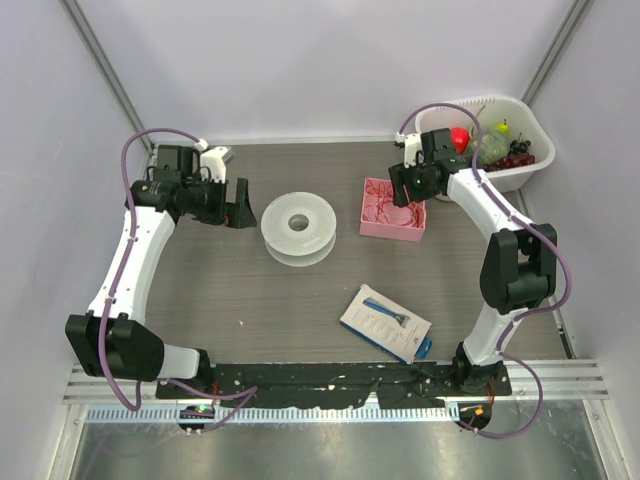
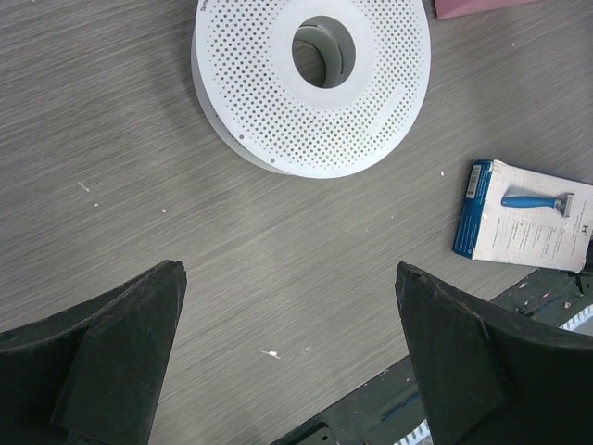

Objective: Wrap the cables

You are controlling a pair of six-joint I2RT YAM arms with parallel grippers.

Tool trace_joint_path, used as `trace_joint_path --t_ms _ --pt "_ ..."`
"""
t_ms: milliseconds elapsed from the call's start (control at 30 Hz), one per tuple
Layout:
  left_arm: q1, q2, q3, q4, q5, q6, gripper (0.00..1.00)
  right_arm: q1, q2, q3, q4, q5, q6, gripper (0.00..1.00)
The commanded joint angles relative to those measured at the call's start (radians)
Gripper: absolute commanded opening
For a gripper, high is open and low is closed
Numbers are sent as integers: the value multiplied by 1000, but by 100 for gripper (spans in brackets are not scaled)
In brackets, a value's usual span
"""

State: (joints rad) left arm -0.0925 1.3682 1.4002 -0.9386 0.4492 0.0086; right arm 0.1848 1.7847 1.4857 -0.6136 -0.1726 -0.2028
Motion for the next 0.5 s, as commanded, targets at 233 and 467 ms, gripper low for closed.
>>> trace_joint_path --t_ms 233,467 --pt "-4 8 19 26 42 5 100 18 -24 71 -11 -231 43 69" --pt "-4 15 25 32 40 -1 100 44 53 114 31 -208 114 68"
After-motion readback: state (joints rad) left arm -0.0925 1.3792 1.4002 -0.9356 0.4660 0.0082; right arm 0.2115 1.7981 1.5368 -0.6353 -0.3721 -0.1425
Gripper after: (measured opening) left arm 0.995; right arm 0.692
